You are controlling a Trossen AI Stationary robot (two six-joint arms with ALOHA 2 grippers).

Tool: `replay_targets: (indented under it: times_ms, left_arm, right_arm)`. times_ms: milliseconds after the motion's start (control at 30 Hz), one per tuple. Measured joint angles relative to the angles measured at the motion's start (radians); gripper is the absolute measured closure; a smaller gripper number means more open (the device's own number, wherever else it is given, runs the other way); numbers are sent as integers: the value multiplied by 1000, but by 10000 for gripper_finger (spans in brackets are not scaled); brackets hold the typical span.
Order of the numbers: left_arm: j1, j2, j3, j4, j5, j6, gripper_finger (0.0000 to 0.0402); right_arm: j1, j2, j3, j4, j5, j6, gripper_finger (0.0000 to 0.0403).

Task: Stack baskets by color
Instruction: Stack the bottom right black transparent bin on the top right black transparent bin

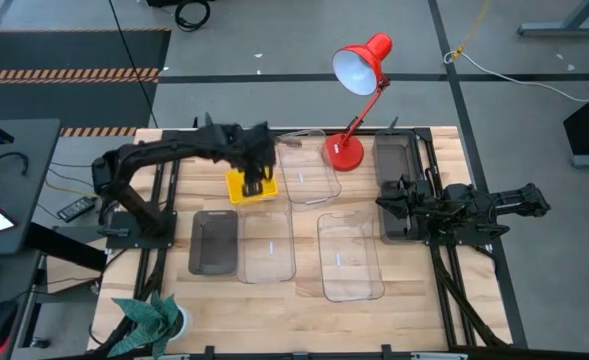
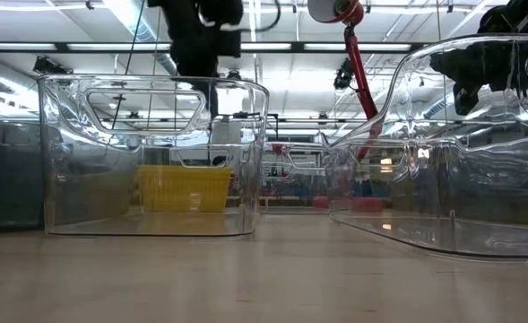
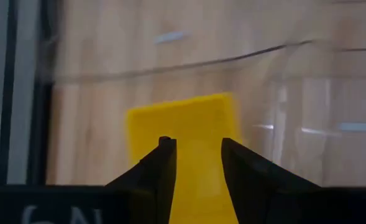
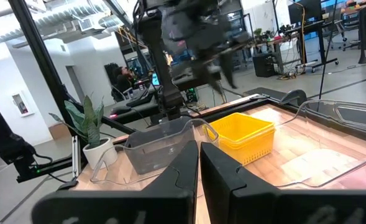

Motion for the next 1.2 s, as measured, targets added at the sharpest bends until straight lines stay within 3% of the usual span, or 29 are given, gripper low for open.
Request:
replay_targets:
  times_ms: [333,467,600,800,1067,1200]
  left_arm:
    - [-214,4,0,11,-12,-46,284]
    - [-293,4,-4,40,-71,-28,285]
    - [-358,-1,-74,171,-138,2,285]
    - [-408,-19,-168,237,-150,-30,285]
    - [-468,-77,-183,272,-156,-118,285]
    - [-505,-113,-233,367,-161,-178,285]
  right_arm:
    - [0,0,0,0,0,0,380]
    - [0,0,0,0,0,0,380]
    - [0,0,0,0,0,0,380]
    - [0,0,0,0,0,0,380]
    - [0,0,0,21,0,0,380]
    - [0,3,0,123,0,3,380]
